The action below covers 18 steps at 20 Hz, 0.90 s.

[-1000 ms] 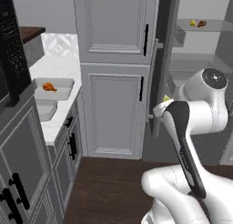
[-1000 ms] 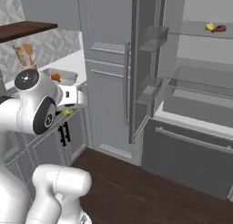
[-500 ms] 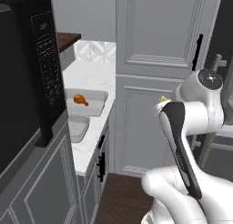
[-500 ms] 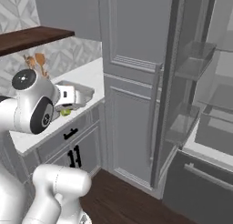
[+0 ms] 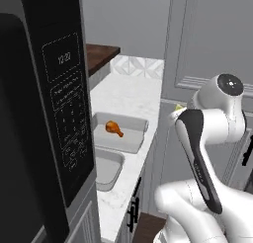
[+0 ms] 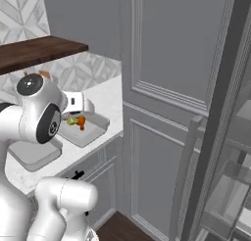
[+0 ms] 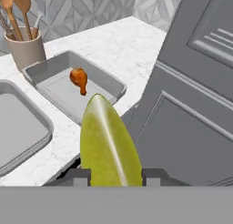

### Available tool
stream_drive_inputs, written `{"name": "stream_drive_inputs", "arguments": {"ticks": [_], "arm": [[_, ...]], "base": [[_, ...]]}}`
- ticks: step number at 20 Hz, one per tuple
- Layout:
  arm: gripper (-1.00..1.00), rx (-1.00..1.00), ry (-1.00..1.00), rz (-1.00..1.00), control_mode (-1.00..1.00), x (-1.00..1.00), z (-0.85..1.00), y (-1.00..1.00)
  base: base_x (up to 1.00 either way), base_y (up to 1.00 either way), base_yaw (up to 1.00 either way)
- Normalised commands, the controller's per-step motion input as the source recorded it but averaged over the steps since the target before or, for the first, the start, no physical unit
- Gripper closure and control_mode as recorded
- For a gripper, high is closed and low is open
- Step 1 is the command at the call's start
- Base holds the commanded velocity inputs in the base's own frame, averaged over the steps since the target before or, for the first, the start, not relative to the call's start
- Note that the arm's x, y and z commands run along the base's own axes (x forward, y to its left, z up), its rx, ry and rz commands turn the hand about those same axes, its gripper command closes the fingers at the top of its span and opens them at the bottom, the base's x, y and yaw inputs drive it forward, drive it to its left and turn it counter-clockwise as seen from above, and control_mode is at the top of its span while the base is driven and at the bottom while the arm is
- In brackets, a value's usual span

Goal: Place one lemon wedge and one chicken drumstick in each tupperware on the nearby counter, to pack two identical lunches.

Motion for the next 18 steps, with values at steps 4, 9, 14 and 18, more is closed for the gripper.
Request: {"name": "stream_drive_inputs", "arguments": {"ticks": [4, 9, 14, 18], "arm": [[1.00, 0.00, 0.00, 0.00, 1.00, 0.00, 0.00, 0.00], [1.00, 0.00, 0.04, 0.07, -1.00, 0.19, -0.13, 0.07], [1.00, 0.00, 0.20, 0.35, -1.00, 0.99, -0.70, 0.40], [1.00, 0.00, 0.22, 0.28, -1.00, 1.00, -0.72, 0.48]], "base": [[1.00, 0.62, 0.29], [0.77, 0.33, 0.26], [0.00, 0.00, 0.00], [0.00, 0.00, 0.00]]}}
